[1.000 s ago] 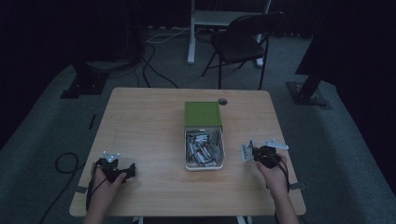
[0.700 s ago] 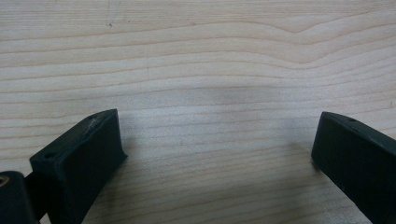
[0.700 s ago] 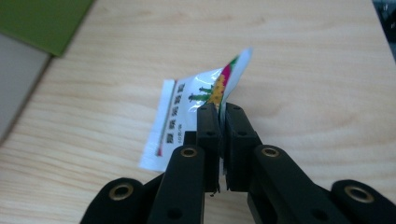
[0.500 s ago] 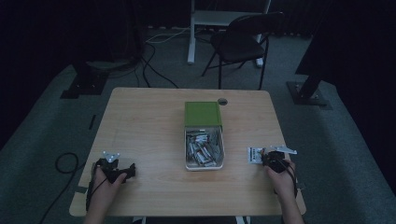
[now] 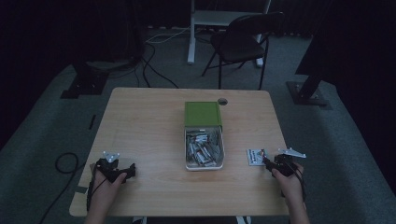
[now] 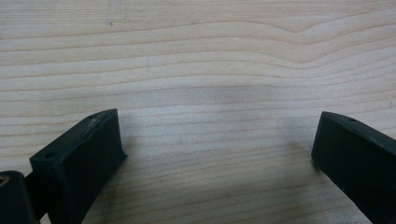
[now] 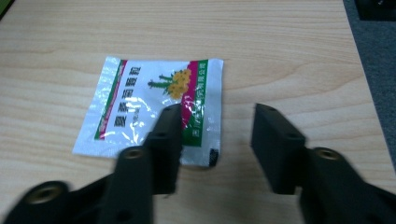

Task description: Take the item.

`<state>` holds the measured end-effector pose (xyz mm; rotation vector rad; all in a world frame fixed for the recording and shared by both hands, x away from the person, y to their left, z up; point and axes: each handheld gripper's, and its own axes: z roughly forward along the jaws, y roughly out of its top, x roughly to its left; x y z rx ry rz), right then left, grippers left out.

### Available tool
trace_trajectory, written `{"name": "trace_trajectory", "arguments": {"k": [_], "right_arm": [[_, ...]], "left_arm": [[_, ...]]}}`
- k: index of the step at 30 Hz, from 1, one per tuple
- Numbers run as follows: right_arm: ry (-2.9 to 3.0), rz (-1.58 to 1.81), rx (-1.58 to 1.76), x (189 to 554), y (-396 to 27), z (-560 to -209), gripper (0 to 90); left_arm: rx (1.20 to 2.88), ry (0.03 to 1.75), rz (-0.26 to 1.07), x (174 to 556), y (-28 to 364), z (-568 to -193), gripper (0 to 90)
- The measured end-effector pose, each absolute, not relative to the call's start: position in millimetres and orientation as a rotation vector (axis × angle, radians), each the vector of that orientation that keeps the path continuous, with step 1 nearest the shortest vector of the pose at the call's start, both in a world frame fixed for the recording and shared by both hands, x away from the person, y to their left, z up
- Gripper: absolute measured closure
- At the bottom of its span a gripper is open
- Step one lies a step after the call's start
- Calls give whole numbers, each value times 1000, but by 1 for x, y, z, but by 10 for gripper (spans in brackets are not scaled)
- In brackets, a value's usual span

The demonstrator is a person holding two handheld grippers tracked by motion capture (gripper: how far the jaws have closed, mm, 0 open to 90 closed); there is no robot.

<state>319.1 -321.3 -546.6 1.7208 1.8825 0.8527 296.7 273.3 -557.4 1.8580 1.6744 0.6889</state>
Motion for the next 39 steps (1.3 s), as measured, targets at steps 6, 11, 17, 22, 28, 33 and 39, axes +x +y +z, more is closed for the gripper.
{"name": "trace_trajectory", "arguments": {"k": [6,11,17,22,28,33,39], "right_arm": [[1974,858,1686,310,-319,-543,398],[2023,910,1646,304,-312,-541,349],[2086,991,1533,299,-291,-535,220],[2139,1103,1442,299,-276,-534,201],[2220,1159,1362,298,-259,-536,172],[2234,1171,1331,301,-252,-537,156],[2244,1198,1303,303,-245,-535,146]], "left_arm": [[1862,1664,684,296,272,-558,26],[1892,1623,670,294,270,-558,26],[1946,1529,636,292,267,-557,47],[1984,1411,584,288,256,-554,59],[1979,1356,607,286,244,-544,58],[2007,1317,597,284,234,-543,58],[2054,1261,577,283,219,-545,58]]}}
